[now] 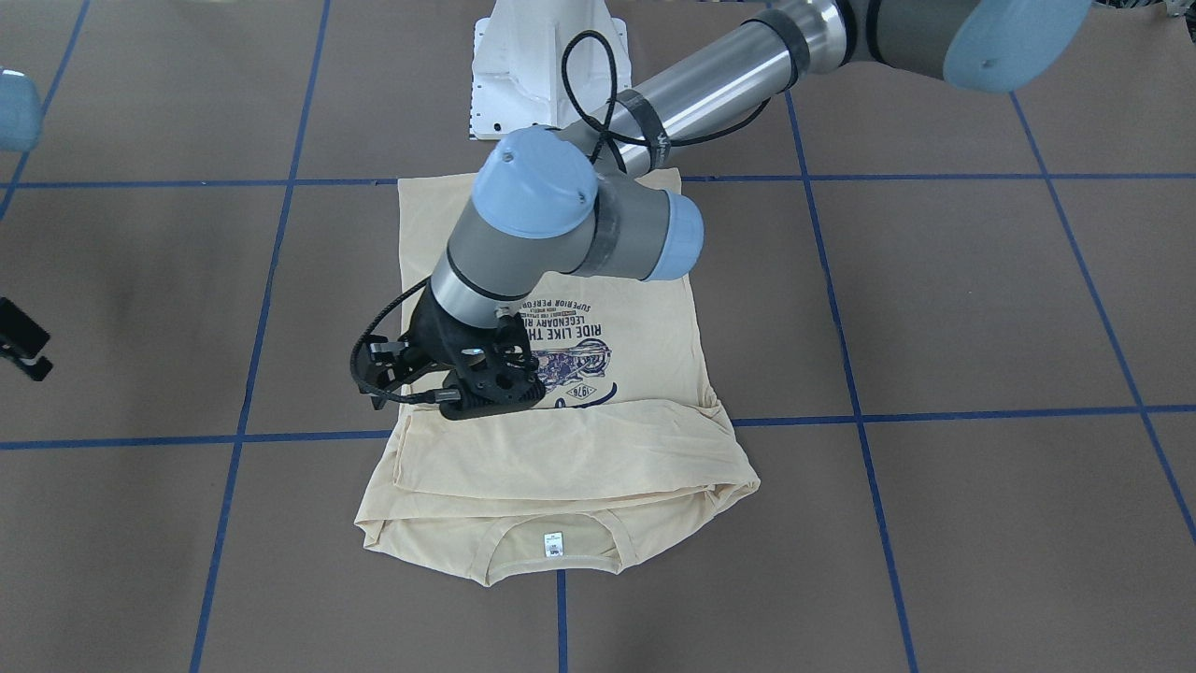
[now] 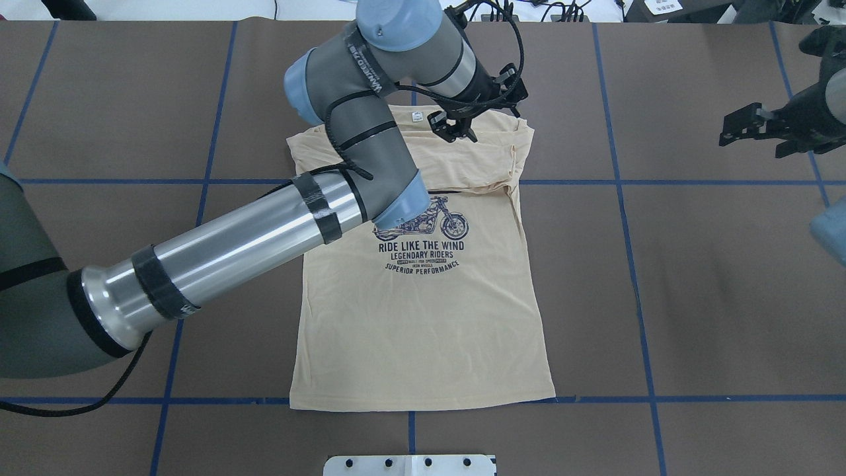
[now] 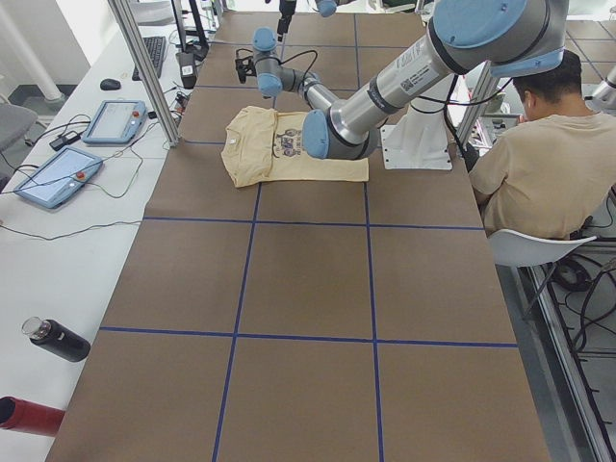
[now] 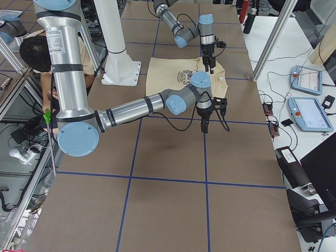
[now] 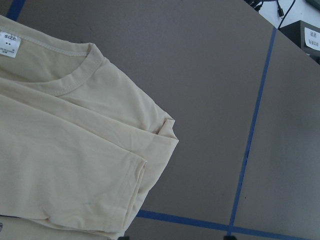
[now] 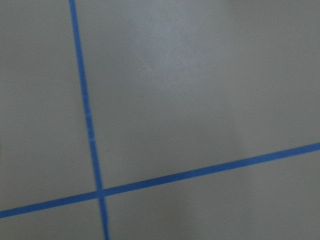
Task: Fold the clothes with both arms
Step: 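Fold the held sleeve across the shirt body with the left gripper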
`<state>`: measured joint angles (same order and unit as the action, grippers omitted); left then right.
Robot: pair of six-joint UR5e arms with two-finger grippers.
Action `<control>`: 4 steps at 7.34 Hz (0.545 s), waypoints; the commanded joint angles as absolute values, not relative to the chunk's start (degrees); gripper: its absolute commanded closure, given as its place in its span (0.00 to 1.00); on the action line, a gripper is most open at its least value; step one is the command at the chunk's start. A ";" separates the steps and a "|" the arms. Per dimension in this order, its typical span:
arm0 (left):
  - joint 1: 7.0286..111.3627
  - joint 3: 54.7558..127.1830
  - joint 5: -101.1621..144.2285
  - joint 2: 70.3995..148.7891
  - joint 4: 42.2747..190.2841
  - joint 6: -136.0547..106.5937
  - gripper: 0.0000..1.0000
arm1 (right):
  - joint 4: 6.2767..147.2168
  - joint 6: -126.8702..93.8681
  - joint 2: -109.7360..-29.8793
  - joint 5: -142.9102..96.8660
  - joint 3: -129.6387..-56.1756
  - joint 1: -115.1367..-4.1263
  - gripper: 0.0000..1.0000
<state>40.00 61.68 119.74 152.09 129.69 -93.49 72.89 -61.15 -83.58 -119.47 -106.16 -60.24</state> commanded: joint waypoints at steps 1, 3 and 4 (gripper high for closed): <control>41.66 80.86 123.57 135.60 128.24 -89.32 0.20 | 69.35 -89.77 -84.54 -106.43 -114.39 -40.54 0.00; 43.06 90.05 123.84 127.39 125.52 -83.53 0.20 | 69.69 -108.73 -87.43 -91.73 -121.95 -21.27 0.01; 43.76 93.22 123.84 124.57 124.20 -81.15 0.20 | 69.96 -116.03 -88.23 -83.06 -122.60 -12.05 0.02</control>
<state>42.87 88.49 123.73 128.77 125.84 -84.43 69.73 -105.83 -86.85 -93.05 -120.18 -23.79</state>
